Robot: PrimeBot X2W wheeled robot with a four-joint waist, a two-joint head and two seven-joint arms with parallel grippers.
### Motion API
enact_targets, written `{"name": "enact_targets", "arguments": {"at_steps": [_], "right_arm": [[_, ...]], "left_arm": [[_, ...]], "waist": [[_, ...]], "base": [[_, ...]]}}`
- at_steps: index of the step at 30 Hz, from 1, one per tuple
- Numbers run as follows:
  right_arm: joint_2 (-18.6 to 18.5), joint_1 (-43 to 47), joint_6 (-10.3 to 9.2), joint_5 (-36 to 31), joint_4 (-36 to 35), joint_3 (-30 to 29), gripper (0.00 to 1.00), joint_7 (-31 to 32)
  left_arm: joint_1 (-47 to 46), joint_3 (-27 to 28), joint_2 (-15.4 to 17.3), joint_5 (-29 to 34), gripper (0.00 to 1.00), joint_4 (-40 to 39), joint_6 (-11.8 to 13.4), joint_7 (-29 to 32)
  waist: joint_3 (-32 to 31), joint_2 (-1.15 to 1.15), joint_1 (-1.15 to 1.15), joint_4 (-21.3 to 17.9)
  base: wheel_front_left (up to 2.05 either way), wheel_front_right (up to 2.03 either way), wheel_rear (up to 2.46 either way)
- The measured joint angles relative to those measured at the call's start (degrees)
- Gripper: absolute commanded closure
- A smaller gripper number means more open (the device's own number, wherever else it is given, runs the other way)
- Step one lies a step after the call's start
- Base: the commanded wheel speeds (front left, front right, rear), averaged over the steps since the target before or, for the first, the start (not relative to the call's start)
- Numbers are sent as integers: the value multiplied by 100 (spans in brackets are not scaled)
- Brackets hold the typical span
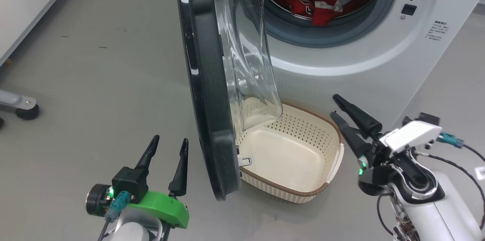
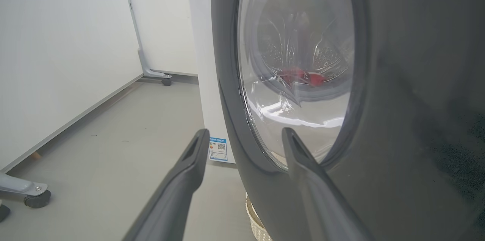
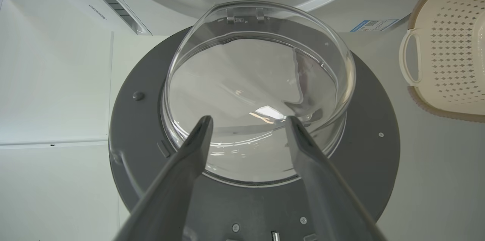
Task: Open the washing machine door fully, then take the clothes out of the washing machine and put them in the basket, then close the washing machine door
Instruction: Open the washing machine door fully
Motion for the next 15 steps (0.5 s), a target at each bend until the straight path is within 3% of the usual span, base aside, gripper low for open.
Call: {"name": "enact_targets", "arguments": {"at_steps": [15], "right_arm": [[-913, 718, 0, -3271, -357, 111, 0, -2417]], "left_arm": [[65, 134, 0, -2, 0, 3, 70, 0]], "waist": [[34, 0, 0, -74]], "base": [[0, 0, 0]]}}
